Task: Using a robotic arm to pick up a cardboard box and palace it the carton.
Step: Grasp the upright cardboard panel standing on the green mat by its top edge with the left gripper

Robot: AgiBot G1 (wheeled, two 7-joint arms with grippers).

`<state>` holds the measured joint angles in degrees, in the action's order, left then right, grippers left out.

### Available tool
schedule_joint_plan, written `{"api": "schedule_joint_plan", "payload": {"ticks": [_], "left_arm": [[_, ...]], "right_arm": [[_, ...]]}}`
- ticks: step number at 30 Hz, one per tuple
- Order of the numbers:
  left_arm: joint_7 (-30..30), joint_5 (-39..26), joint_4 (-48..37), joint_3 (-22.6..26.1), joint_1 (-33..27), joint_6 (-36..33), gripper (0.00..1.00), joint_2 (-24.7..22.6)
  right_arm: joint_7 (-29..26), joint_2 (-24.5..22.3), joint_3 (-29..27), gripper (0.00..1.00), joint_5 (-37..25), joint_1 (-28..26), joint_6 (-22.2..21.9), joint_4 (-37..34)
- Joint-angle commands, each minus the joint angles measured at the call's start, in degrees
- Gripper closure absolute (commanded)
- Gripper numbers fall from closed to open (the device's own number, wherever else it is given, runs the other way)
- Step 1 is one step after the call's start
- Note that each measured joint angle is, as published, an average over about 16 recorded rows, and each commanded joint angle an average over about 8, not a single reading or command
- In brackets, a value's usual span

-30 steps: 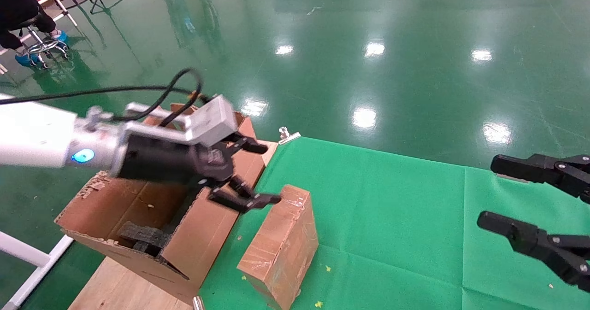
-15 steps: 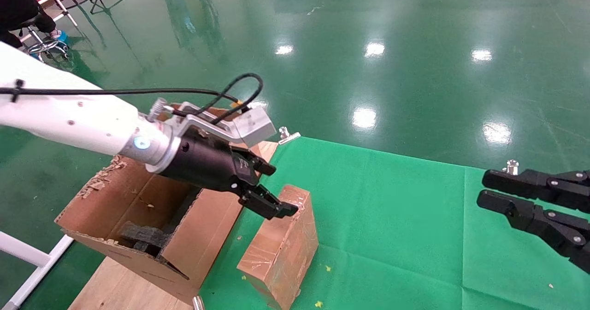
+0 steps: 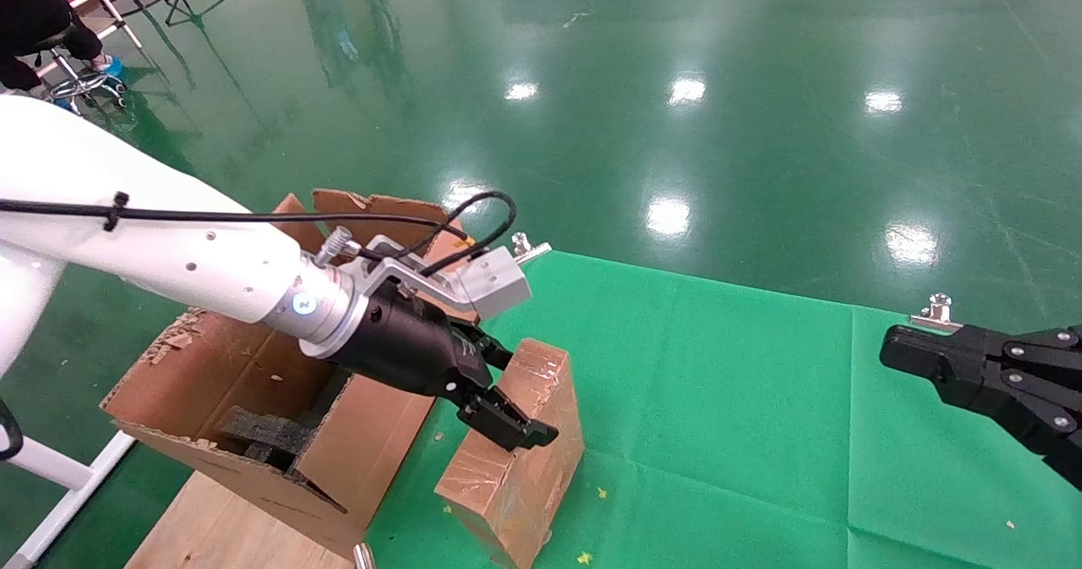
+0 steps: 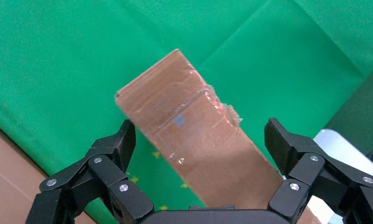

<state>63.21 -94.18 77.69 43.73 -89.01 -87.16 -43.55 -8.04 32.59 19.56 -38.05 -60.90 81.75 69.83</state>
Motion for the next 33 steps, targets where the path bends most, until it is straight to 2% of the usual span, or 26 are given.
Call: {"api": "schedule_joint_plan", "payload": {"ticks": [1, 2, 3, 7, 9, 10, 11, 33], "left_arm": [[-0.13, -0.11, 0.04, 0.50, 0.04, 0.03, 0.00, -0.28], [-0.40, -0.31, 0.05, 0.80, -0.07, -0.05, 0.00, -0.42], [-0.66, -0.52, 0.04, 1.09, -0.20, -0.15, 0.07, -0.54], [-1.24, -1.03, 0.02, 1.82, -0.51, -0.46, 0.57, -0.85], [-1.41, -1.23, 0.00, 2.07, -0.62, -0.59, 0.82, -0.94], [-1.38, -1.22, 0.00, 2.06, -0.63, -0.62, 0.95, -0.94], [-1.35, -1.20, 0.00, 2.03, -0.63, -0.62, 1.00, -0.93], [-0.97, -0.64, 0.02, 1.31, -0.35, -0.32, 1.00, -0.69]], "right_arm": [[0.00, 0.00, 0.00, 0.91, 0.00, 0.00, 0.00, 0.00], [0.00, 0.00, 0.00, 0.79, 0.00, 0.00, 0.00, 0.00], [0.00, 0.00, 0.00, 0.67, 0.00, 0.00, 0.00, 0.00], [0.00, 0.00, -0.01, 0.17, 0.01, 0.01, -0.01, -0.01], [0.00, -0.01, -0.01, 0.01, 0.02, 0.01, -0.02, -0.01], [0.00, -0.01, -0.01, 0.00, 0.01, 0.01, -0.02, -0.01], [0.00, -0.01, -0.01, 0.00, 0.01, 0.01, -0.02, -0.01], [0.00, -0.01, -0.01, 0.00, 0.01, 0.01, -0.02, -0.01]]}}
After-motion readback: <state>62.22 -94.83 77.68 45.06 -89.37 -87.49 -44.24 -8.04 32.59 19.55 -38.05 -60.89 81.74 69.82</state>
